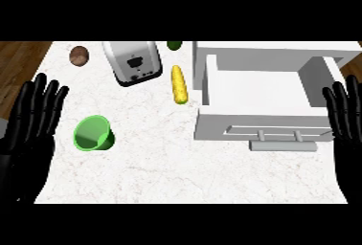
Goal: Pick up the cup, place it into the drawer and close the drawer
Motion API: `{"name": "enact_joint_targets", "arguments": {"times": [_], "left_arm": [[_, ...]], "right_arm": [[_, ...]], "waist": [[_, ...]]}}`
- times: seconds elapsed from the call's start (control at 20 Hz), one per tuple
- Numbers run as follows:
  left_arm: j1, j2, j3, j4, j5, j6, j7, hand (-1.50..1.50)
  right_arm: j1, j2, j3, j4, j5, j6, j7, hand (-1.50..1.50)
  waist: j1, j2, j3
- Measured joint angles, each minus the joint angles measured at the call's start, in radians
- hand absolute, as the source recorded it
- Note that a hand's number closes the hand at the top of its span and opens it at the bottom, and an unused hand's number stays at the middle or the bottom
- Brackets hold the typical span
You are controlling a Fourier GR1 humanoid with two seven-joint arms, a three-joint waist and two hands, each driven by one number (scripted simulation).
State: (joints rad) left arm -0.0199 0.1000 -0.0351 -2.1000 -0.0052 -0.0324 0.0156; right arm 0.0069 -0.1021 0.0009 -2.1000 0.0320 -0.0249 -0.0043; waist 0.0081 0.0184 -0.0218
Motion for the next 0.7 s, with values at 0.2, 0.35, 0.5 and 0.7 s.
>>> {"name": "enact_joint_targets", "arguments": {"times": [0.2, 0.35, 0.5, 0.7], "left_arm": [[0.026, 0.01, 0.017, 0.008, 0.058, -0.05, -0.019, -1.5], [0.061, 0.017, 0.038, 0.014, 0.149, -0.103, -0.016, -1.5], [0.079, 0.003, 0.063, 0.053, 0.249, -0.124, 0.012, -1.5], [0.099, 0.012, 0.113, 0.104, 0.343, -0.171, 0.017, -1.5]], "right_arm": [[0.001, 0.002, -0.006, 0.018, -0.002, 0.01, -0.019, -1.5], [-0.007, -0.001, -0.005, 0.012, -0.007, 0.015, 0.003, -1.5], [0.006, -0.016, 0.017, 0.003, 0.01, 0.034, 0.027, -1.5], [-0.012, -0.036, 0.001, 0.016, 0.001, 0.061, 0.052, -1.5]], "waist": [[-0.004, -0.012, 0.014], [-0.005, -0.016, 0.018], [-0.006, -0.017, 0.019], [-0.006, -0.018, 0.021]]}}
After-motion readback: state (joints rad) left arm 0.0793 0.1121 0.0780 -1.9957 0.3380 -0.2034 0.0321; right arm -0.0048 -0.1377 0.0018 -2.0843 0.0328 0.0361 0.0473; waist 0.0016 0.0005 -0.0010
